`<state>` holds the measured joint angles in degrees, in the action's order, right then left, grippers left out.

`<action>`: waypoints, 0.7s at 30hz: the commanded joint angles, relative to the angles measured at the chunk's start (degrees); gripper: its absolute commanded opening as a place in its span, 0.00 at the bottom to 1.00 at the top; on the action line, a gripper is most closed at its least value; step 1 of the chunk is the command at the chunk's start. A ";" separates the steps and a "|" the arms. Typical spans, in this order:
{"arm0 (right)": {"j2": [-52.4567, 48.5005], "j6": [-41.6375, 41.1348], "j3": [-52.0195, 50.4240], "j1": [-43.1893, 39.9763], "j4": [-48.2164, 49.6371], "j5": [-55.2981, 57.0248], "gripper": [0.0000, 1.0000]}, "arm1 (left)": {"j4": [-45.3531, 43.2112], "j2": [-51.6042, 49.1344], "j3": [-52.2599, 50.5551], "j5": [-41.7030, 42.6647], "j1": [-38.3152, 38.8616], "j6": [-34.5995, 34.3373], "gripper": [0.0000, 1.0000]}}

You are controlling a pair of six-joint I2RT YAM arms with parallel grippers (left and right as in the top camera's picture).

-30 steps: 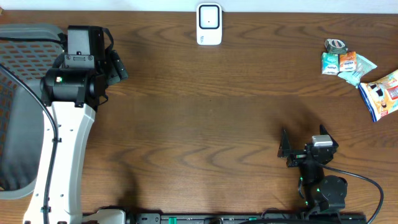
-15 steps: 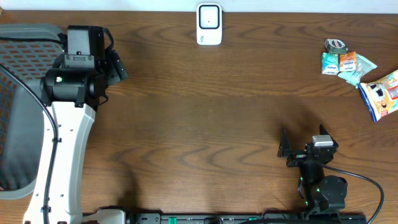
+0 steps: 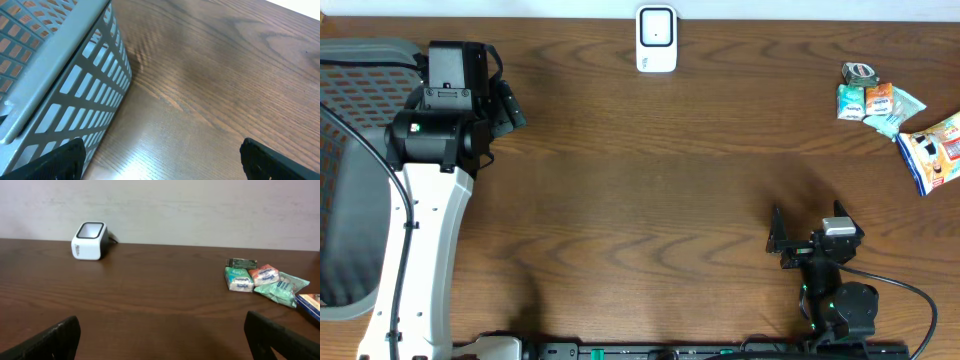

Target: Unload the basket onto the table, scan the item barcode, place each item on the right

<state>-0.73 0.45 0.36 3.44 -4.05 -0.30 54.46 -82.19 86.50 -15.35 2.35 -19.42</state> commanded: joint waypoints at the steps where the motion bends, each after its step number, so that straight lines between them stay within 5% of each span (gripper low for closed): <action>1: 0.44 -0.83 -0.07 -0.37 -0.28 -0.07 0.99 | 0.20 -0.22 0.20 -0.59 -0.20 0.72 0.98; 21: 0.44 -0.83 -0.07 -0.35 -0.28 -0.07 0.99 | 1.20 -0.22 0.20 -0.59 -0.20 0.72 0.98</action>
<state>-0.73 0.43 0.36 3.44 -4.05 -0.30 54.63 -82.19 86.50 -15.35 2.35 -19.44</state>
